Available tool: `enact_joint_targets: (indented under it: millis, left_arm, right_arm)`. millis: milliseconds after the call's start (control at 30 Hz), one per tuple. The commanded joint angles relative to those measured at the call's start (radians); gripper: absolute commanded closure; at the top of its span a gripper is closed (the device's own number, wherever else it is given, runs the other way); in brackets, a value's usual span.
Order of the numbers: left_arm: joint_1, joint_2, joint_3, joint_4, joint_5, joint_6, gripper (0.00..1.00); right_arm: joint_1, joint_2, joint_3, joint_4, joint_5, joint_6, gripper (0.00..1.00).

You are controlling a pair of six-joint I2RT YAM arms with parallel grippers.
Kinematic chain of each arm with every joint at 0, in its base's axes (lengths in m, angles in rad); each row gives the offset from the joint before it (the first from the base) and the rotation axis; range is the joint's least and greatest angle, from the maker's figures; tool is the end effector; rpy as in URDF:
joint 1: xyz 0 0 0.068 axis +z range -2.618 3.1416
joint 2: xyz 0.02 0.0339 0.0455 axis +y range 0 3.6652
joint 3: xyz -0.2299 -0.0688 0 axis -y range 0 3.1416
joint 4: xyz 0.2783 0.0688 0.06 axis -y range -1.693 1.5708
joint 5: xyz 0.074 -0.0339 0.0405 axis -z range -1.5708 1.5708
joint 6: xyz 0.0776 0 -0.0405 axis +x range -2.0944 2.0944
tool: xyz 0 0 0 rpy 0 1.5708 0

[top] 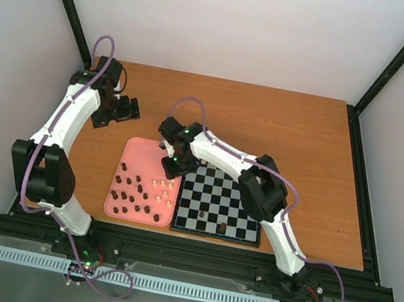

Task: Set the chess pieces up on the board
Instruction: Pick up the chess piece from the storage box.

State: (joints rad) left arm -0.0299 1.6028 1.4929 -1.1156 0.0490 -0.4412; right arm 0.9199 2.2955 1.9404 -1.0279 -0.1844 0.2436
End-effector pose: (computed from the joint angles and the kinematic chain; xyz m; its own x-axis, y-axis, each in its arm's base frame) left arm 0.3616 -0.0146 0.2298 -0.8703 -0.4007 -0.2864 -0.3597 0.9143 -0.1862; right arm 0.2809 0.3923 0.0975 -0.7713 -0.6214 -0.1377 -0.6355 0.7401 0.2198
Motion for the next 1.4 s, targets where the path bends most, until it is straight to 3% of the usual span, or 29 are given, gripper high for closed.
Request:
enact_joint_targets:
  millis: [0, 733, 1167, 1367]
  left_arm:
    - [0.005, -0.011, 0.005, 0.014, -0.001, 0.009, 0.0]
    - [0.006, -0.01, -0.007, 0.02, -0.003, 0.011, 0.0]
    - [0.006, -0.007, 0.003, 0.016, -0.006, 0.012, 0.0]
    - [0.007, -0.003, 0.004, 0.017, -0.003, 0.012, 0.0]
  right_arm:
    - [0.017, 0.017, 0.02, -0.023, -0.017, -0.016, 0.57]
    - [0.017, 0.023, 0.04, -0.032, -0.01, -0.032, 0.91]
    - [-0.006, -0.132, -0.001, 0.009, 0.162, 0.037, 0.93]
    - [-0.05, -0.148, -0.047, 0.015, 0.155, 0.079, 0.93]
